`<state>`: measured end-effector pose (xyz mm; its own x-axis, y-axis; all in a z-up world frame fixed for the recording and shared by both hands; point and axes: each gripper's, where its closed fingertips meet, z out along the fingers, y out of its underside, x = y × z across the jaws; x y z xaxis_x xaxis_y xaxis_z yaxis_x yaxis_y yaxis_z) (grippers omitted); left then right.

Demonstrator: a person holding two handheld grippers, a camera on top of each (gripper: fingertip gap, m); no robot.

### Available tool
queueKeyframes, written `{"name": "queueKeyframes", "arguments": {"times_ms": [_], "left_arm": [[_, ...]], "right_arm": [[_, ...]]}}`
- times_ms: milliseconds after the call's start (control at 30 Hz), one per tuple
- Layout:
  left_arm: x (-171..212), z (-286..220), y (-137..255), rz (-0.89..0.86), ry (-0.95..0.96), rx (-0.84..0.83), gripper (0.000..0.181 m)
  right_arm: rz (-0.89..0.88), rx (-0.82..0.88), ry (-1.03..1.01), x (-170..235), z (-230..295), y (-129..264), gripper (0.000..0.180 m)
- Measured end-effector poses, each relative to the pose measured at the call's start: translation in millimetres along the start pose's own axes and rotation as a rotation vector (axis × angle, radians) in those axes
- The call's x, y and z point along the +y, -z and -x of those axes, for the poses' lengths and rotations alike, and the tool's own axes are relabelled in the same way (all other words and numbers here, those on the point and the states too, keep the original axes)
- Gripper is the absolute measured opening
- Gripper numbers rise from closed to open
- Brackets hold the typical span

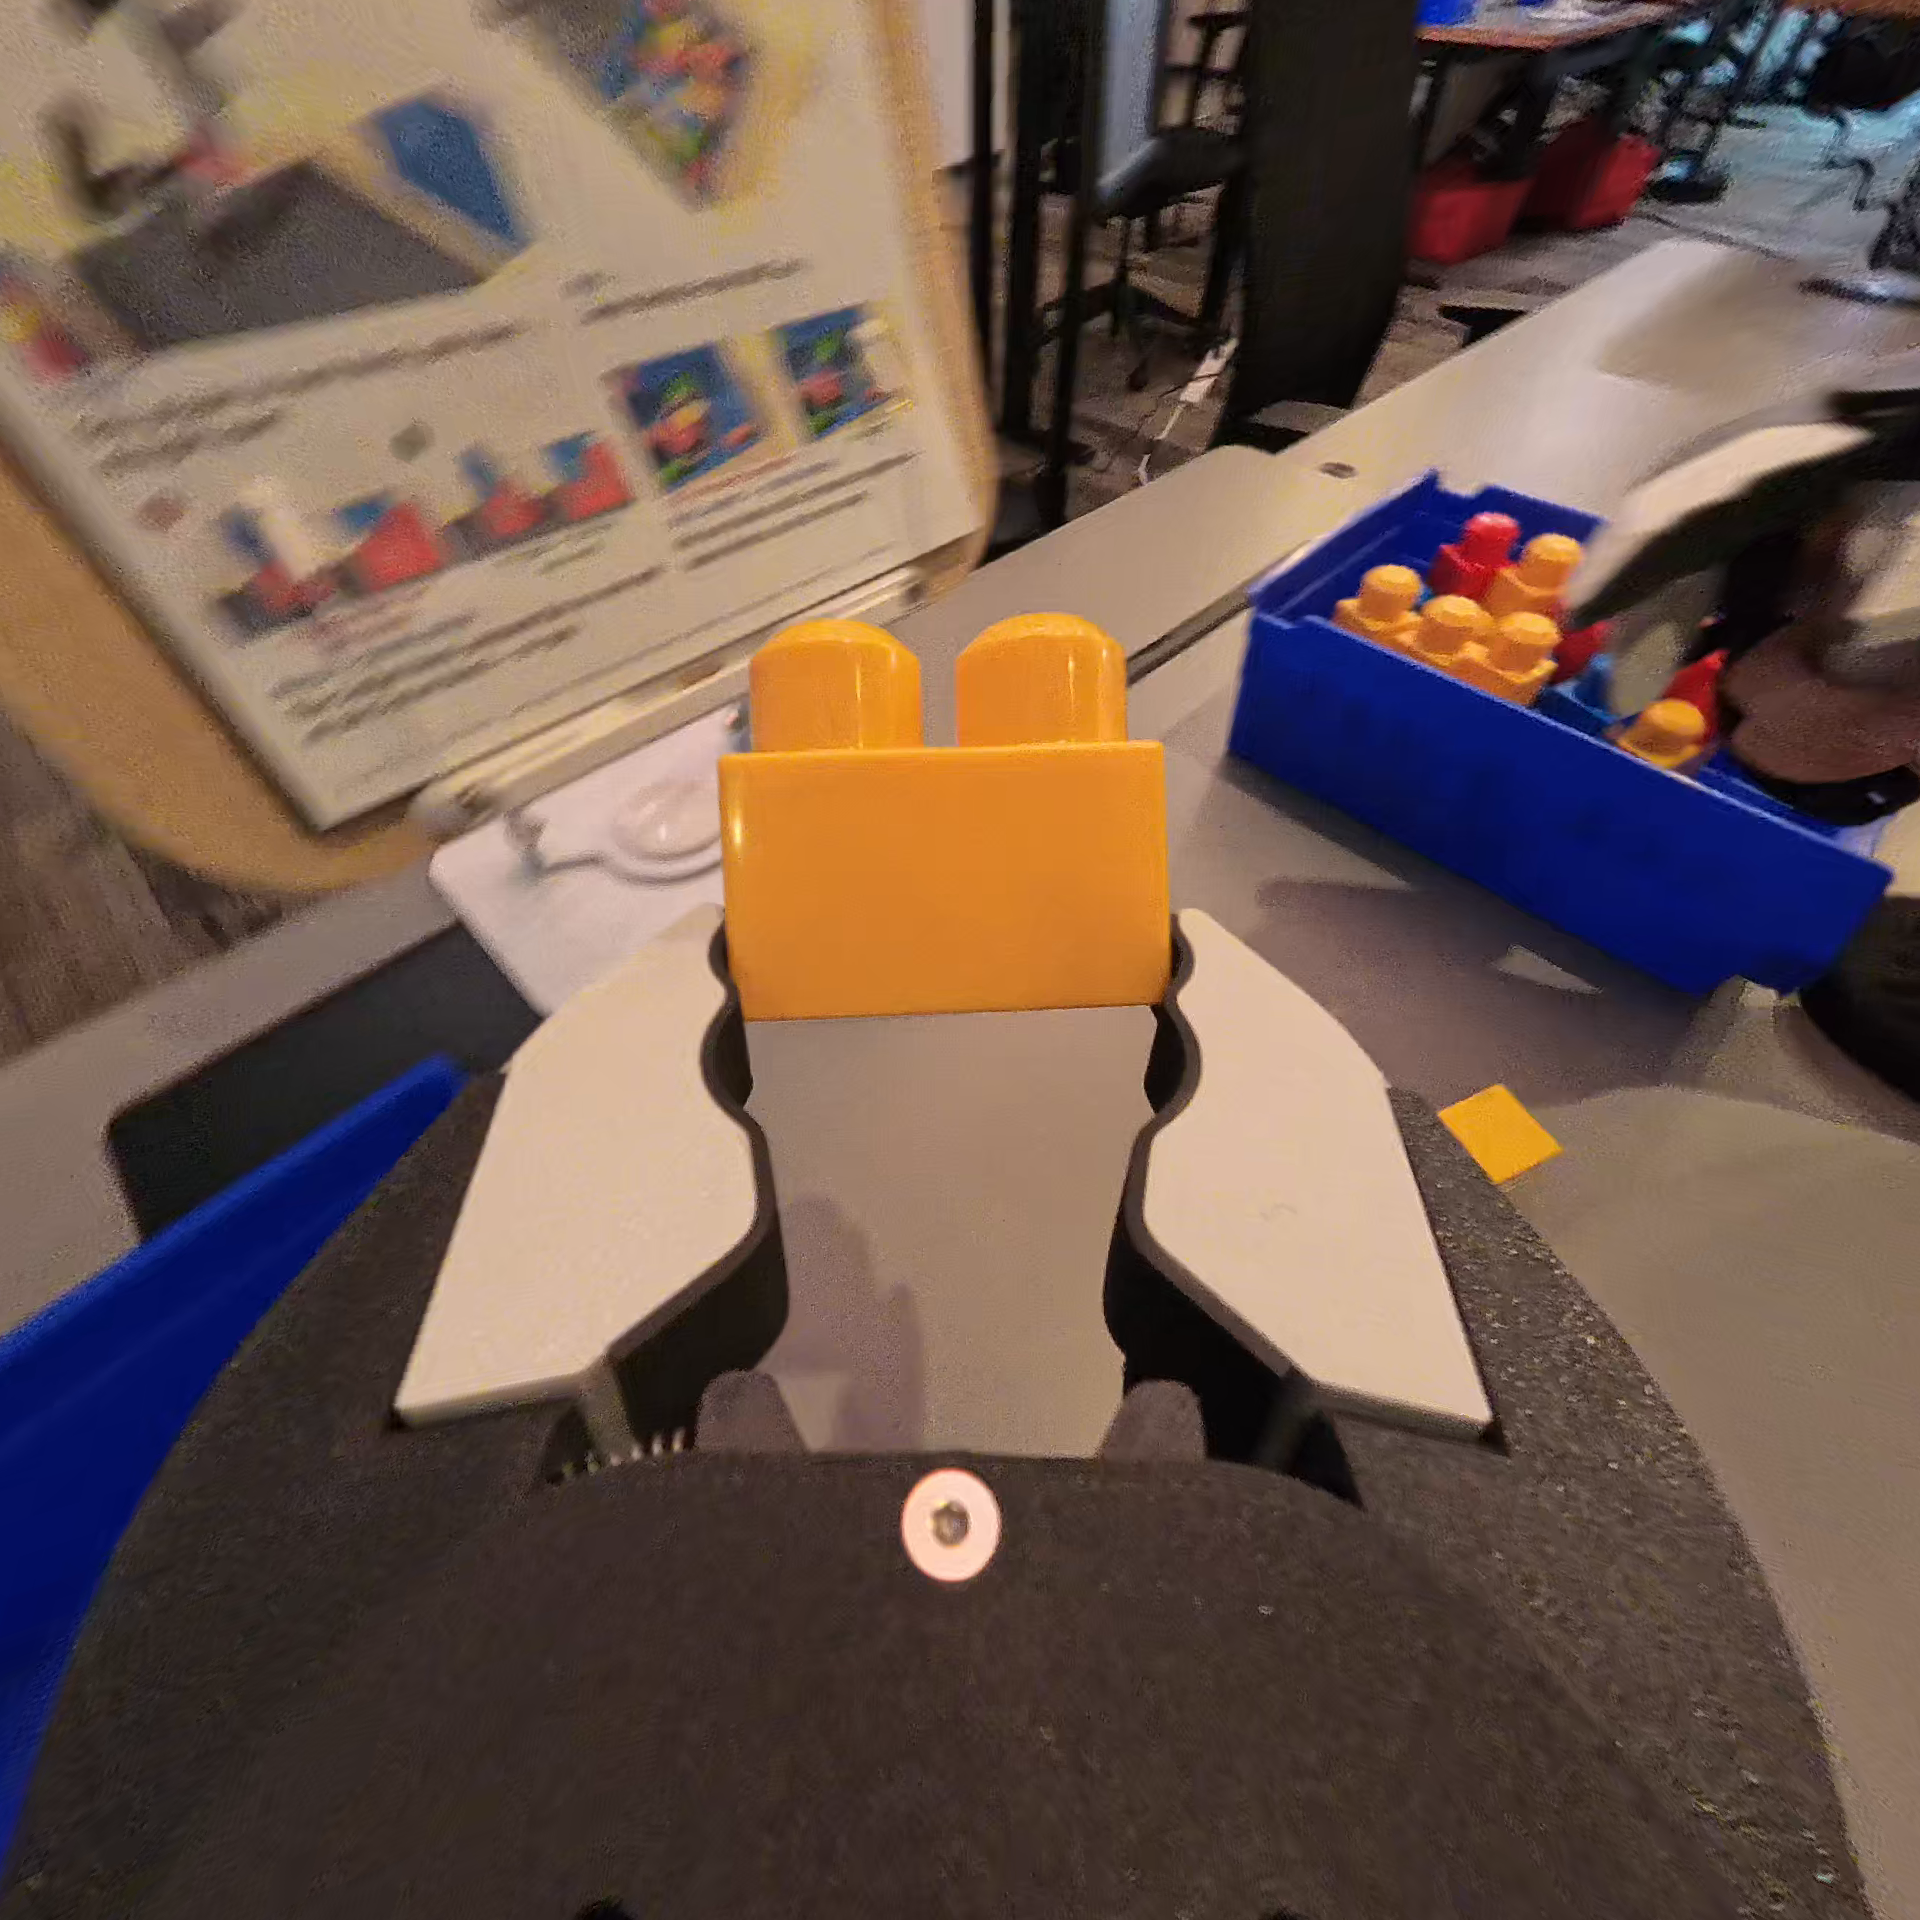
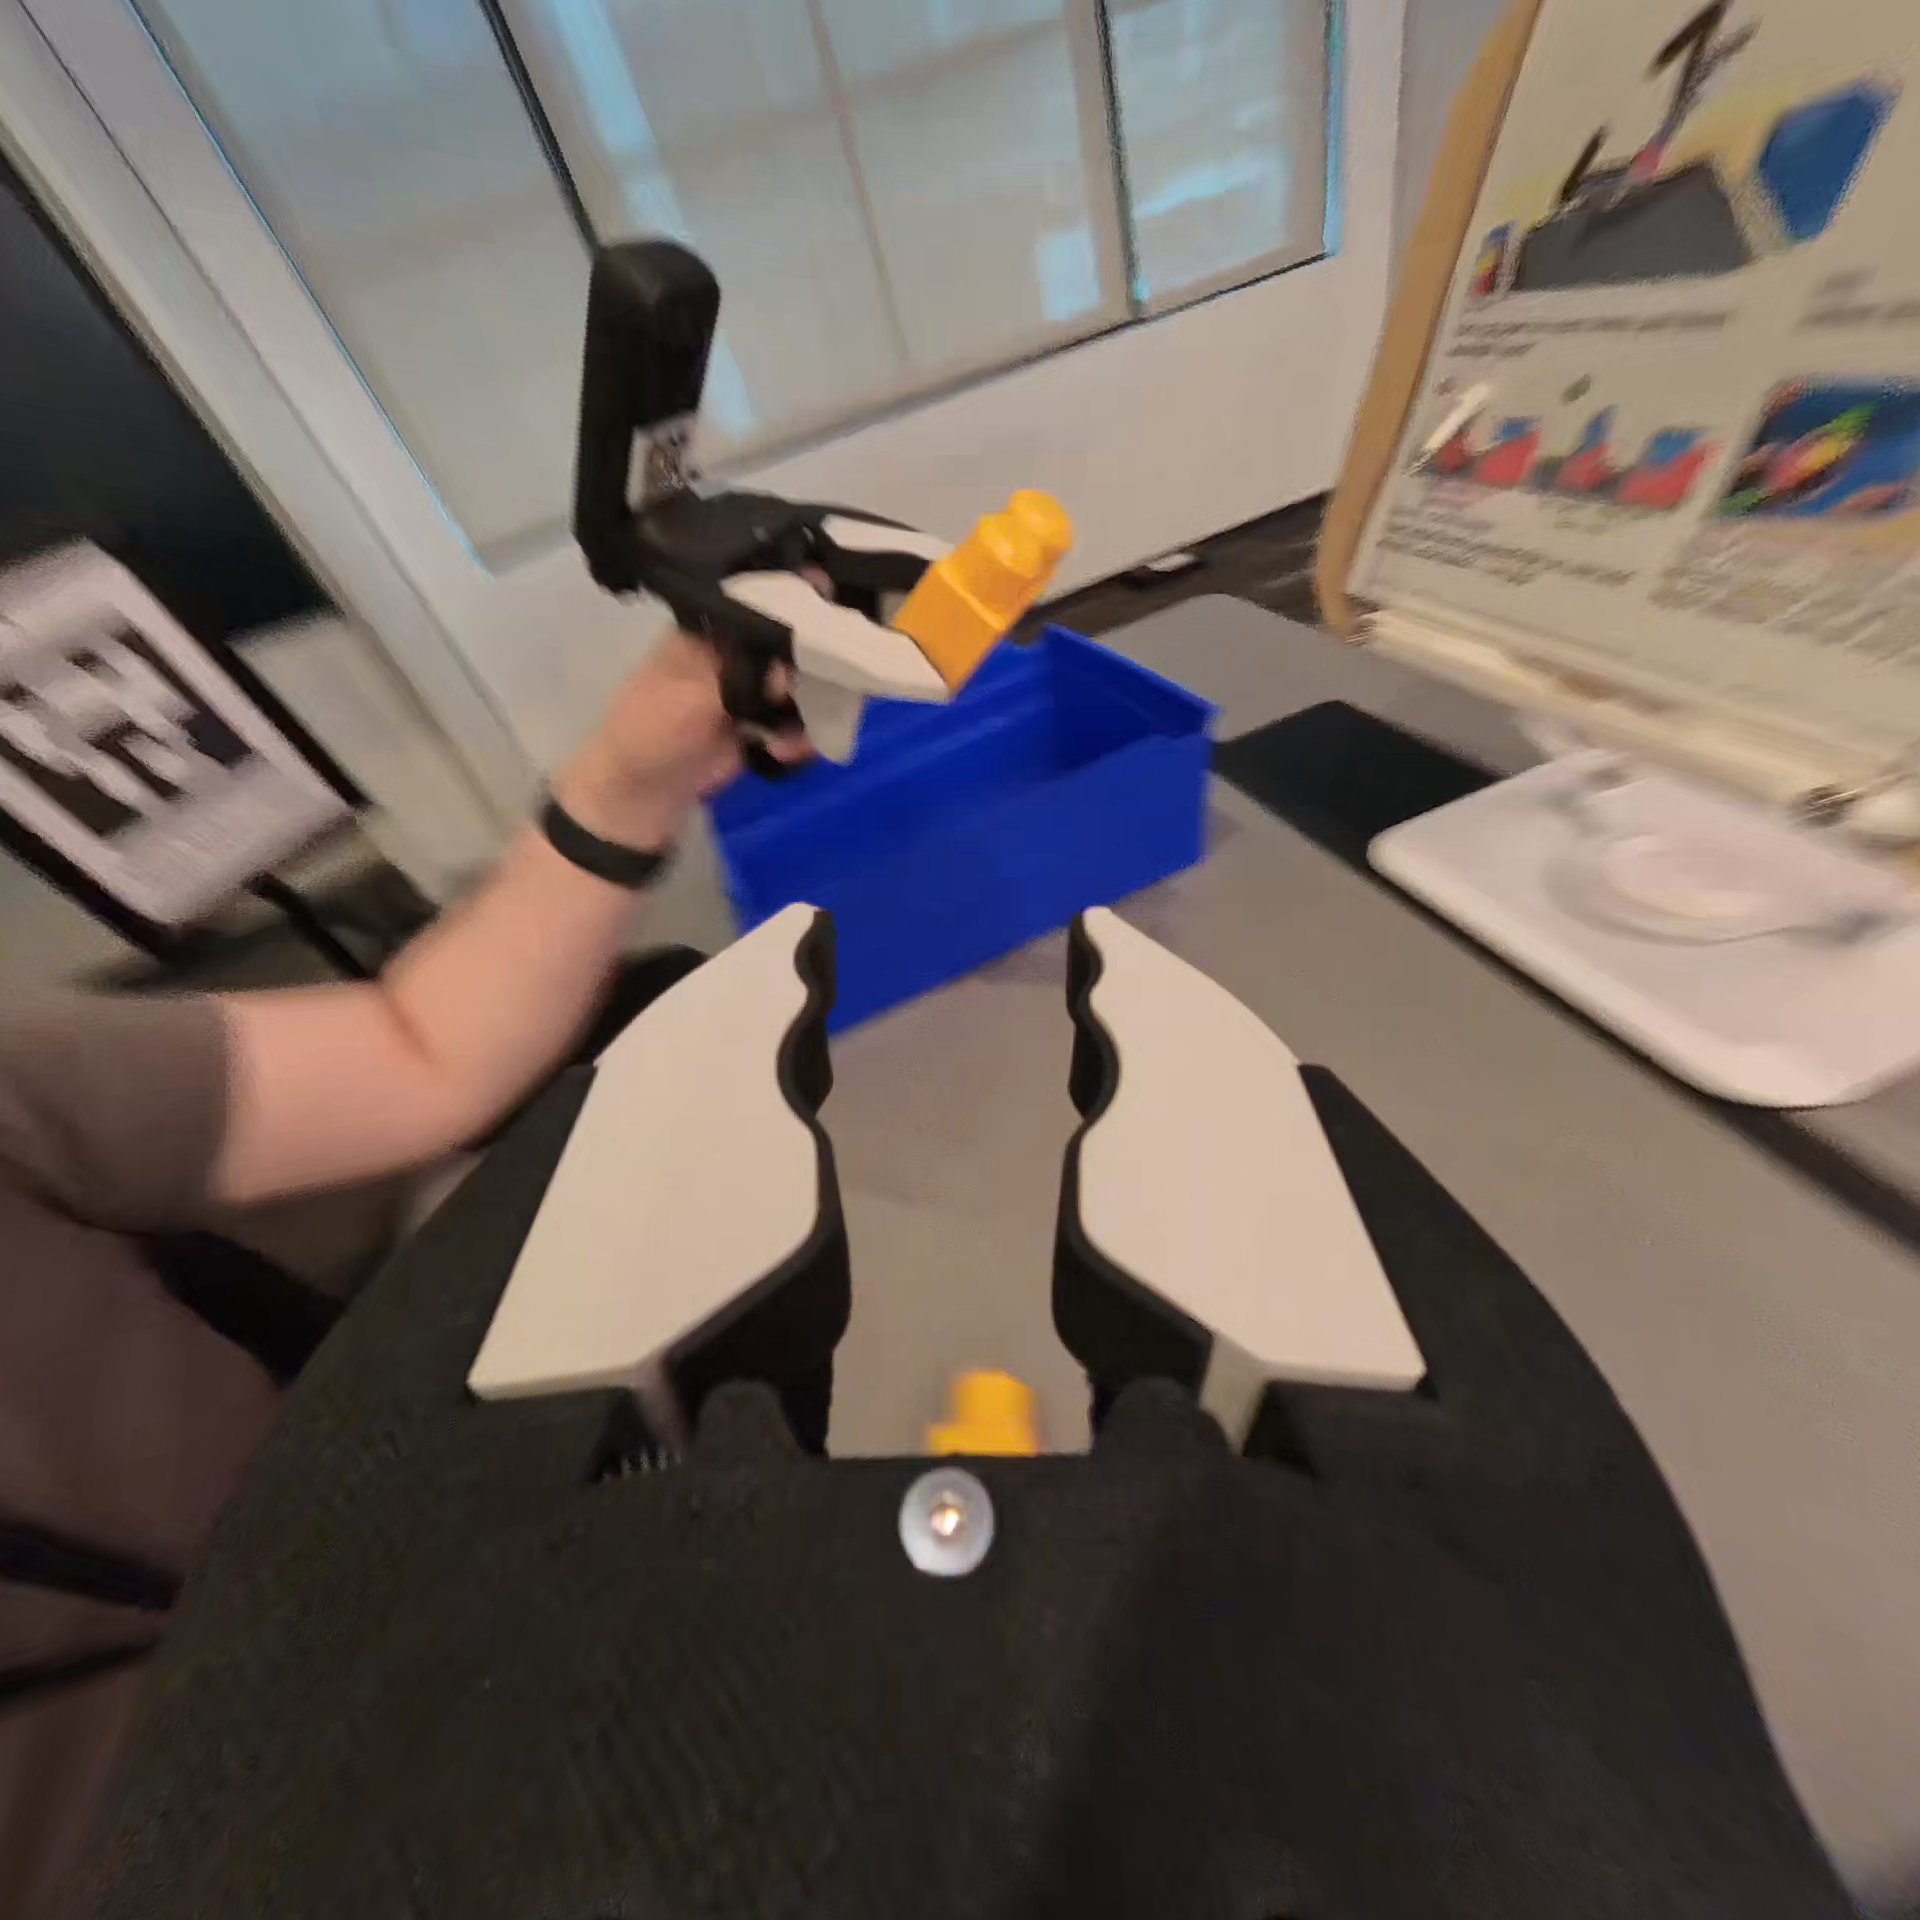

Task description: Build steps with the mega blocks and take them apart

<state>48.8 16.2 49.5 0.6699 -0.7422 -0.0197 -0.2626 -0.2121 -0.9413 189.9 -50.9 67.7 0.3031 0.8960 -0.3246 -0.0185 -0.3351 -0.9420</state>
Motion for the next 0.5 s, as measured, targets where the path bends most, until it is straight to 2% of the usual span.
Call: {"name": "queueKeyframes", "arguments": {"times_ms": [100,167,267,433,467,500], "left_arm": [[-2,-42,-24,0.010,-0.219,-0.103,0.076],[-1,-53,-32,0.006,-0.339,-0.220,0.076],[6,-80,-45,0.021,-0.380,-0.175,0.076],[16,-97,-54,0.043,-0.392,-0.122,0.076],[19,-101,-56,0.050,-0.392,-0.107,0.076],[20,-102,-57,0.055,-0.398,-0.100,0.076]], "right_arm": [[-0.064,-0.082,-0.236,7,5,-16,0.044],[-0.081,-0.057,-0.302,14,-2,-24,0.057],[-0.086,0.012,-0.314,25,-14,-33,0.065],[-0.039,0.001,-0.335,41,-15,-42,0.063],[-0.030,-0.013,-0.328,43,-14,-43,0.060],[-0.033,-0.036,-0.315,43,-11,-43,0.046]]}}
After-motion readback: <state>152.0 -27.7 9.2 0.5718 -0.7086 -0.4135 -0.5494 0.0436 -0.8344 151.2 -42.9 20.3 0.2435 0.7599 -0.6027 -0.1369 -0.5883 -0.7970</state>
